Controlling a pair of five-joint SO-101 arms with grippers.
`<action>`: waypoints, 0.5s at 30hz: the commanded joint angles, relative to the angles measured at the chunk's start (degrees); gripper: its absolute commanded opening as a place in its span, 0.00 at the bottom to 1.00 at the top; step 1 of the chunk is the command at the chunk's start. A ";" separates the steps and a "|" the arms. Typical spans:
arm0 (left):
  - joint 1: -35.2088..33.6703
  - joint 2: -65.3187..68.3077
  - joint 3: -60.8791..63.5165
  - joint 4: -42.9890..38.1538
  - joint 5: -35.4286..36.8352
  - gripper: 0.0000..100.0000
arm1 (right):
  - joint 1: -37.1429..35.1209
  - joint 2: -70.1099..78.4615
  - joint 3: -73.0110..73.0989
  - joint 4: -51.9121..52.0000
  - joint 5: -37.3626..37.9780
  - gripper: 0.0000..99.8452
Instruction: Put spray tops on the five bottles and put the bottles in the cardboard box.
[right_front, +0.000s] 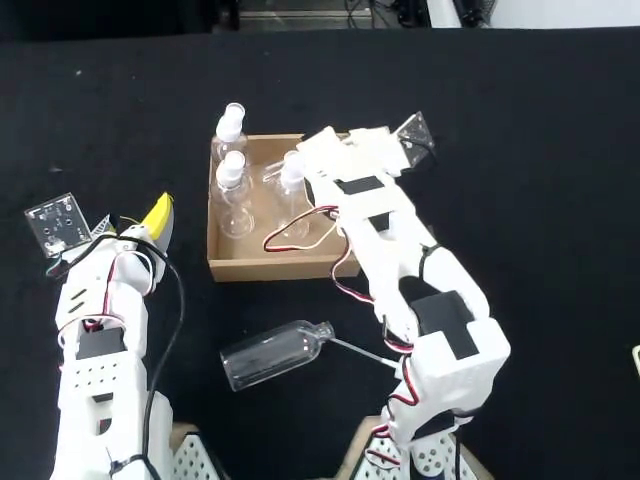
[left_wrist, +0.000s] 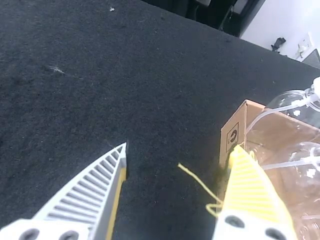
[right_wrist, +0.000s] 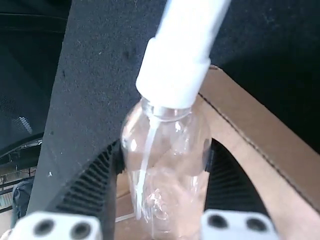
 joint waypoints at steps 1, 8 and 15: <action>-0.40 -0.97 -0.75 -0.97 -0.09 0.30 | -0.26 -2.42 -3.30 -0.62 3.78 0.13; -0.31 -0.97 -0.75 -0.97 -0.09 0.30 | -0.18 -8.84 -0.22 -0.70 6.42 0.13; -0.22 -0.97 -0.75 -0.97 -0.09 0.30 | 0.70 -9.54 0.13 -1.05 16.53 0.12</action>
